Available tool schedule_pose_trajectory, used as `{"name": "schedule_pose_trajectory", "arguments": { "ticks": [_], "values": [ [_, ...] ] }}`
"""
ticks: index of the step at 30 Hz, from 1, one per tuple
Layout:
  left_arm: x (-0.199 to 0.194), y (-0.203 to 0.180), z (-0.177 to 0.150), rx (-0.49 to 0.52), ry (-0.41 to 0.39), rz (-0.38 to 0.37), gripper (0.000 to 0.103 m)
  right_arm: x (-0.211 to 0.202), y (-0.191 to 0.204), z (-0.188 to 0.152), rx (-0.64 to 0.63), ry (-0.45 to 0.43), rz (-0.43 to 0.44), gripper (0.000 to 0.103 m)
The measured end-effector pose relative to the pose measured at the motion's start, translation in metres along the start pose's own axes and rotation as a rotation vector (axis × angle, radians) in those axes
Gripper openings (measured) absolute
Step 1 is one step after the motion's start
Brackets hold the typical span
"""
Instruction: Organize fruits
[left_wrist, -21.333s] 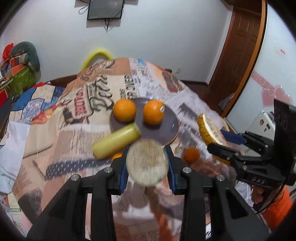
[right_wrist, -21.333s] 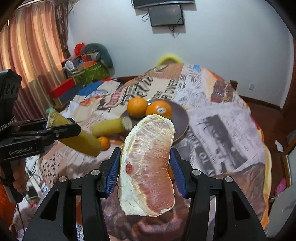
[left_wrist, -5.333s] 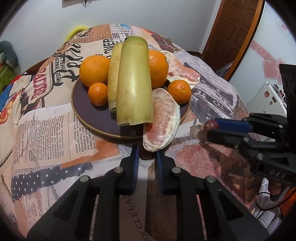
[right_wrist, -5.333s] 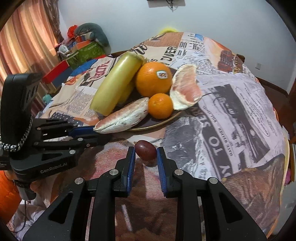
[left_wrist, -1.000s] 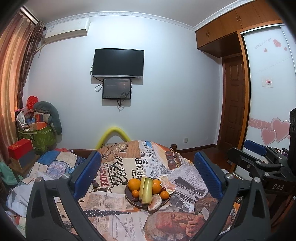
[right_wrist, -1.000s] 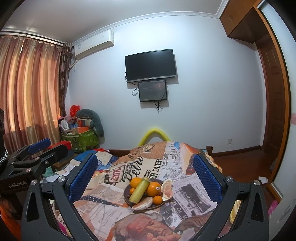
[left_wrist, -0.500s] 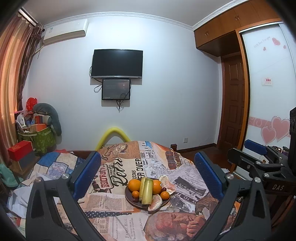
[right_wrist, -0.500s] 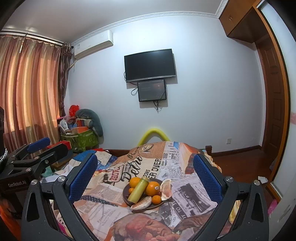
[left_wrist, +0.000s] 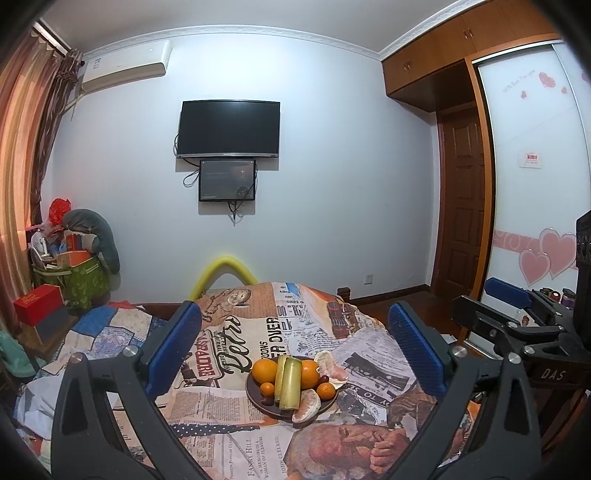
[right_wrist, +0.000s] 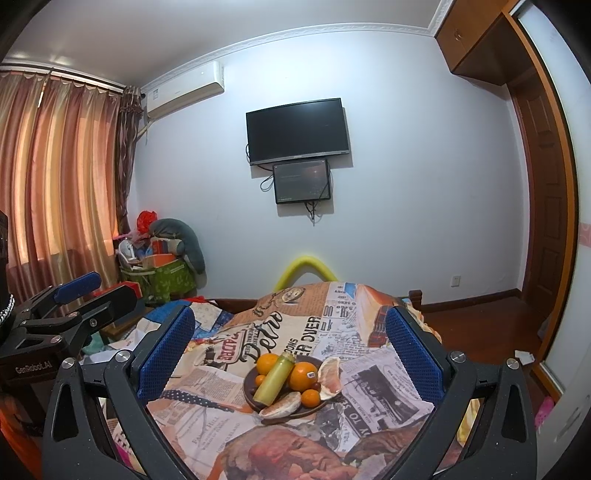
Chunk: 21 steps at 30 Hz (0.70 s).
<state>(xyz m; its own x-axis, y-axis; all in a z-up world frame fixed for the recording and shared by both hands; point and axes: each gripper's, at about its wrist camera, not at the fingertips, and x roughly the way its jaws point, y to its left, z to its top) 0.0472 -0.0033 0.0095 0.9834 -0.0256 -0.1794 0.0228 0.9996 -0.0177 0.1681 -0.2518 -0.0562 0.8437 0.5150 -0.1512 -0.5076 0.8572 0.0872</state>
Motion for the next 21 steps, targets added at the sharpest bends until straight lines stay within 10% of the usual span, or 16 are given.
{"name": "schedule_pose_trajectory", "arguments": {
  "ticks": [21],
  "values": [
    [0.0052,0.0008,-0.0005,0.001,0.023,-0.04,0.103,0.0016,-0.0025,0.0027,-0.001,0.002,-0.004,0.103]
  ]
}}
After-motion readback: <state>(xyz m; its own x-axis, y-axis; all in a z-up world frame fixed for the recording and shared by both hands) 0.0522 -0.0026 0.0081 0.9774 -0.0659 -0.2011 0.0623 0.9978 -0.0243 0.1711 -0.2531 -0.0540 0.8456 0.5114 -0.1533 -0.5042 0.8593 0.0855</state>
